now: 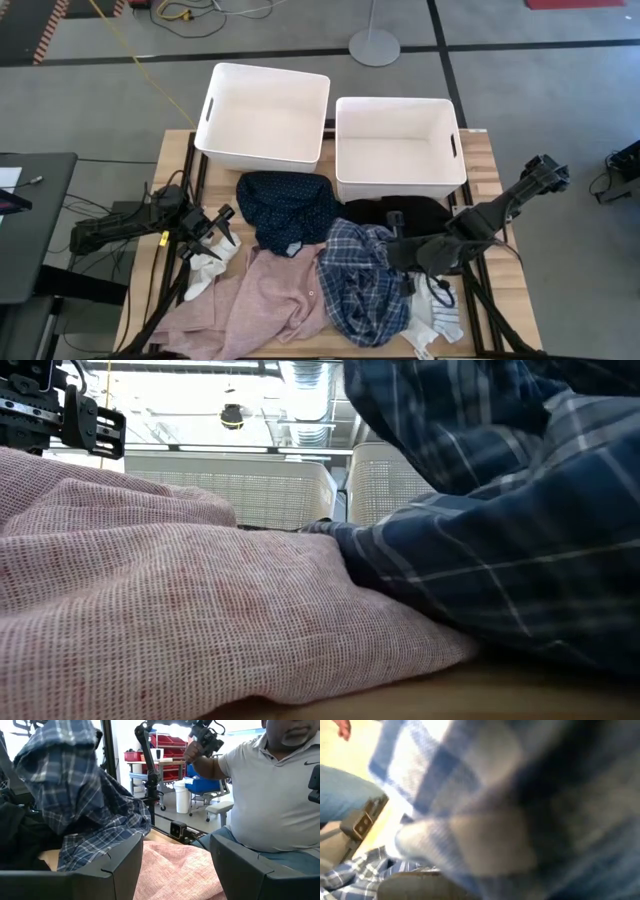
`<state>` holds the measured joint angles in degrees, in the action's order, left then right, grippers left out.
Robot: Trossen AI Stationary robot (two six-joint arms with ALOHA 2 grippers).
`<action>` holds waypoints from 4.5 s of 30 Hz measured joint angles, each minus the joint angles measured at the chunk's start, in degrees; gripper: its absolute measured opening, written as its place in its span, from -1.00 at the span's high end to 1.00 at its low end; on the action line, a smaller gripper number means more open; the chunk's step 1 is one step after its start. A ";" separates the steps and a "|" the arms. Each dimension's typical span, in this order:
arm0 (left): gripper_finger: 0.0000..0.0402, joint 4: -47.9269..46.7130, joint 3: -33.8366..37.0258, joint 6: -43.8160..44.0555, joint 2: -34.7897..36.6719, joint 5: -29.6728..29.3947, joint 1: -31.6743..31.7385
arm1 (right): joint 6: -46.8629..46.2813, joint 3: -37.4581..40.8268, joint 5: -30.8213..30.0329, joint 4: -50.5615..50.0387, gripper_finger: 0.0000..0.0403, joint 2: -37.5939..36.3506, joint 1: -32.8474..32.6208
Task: Sort clothes
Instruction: Put the light blue shirt into the left white laundry bin
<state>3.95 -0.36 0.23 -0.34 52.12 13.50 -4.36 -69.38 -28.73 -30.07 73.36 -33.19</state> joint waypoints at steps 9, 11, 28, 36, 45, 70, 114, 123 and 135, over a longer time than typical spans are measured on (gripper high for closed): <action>-0.12 1.43 0.00 -0.04 -0.02 -1.23 -0.02 | 8.60 -5.21 0.09 3.42 0.96 0.02 0.00; -0.12 2.47 0.00 0.09 0.00 -2.81 -0.02 | 11.09 -6.11 0.11 5.05 0.96 0.01 0.31; -0.12 27.96 0.00 5.36 -0.02 -20.57 -0.04 | 20.54 -11.14 4.48 8.73 0.96 0.04 7.20; -0.13 27.84 0.00 1.34 -3.62 -30.91 -0.02 | 25.63 -12.83 4.85 10.08 0.95 0.00 9.00; -0.38 32.44 -6.45 0.31 -24.43 -29.68 -0.90 | 29.56 -13.07 10.16 14.85 0.95 0.00 14.61; -0.44 34.32 -47.26 -2.72 -80.27 -26.63 -9.45 | 42.25 -24.18 12.39 16.13 0.95 5.25 17.22; 0.98 15.03 -74.47 -10.95 -96.45 -10.19 -17.45 | 31.33 -24.72 6.94 3.37 0.92 6.38 13.80; 0.99 -11.11 -74.47 -27.58 -76.39 -40.45 -17.06 | 31.76 -24.72 0.65 3.19 0.91 5.11 11.94; 0.99 -20.48 -74.47 -33.41 -62.09 -68.96 -7.06 | 37.57 -24.71 5.71 14.76 0.91 7.40 24.49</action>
<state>-16.53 -74.83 -33.18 -62.43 -16.84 6.44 33.20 -94.10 -23.02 -15.30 80.77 -8.70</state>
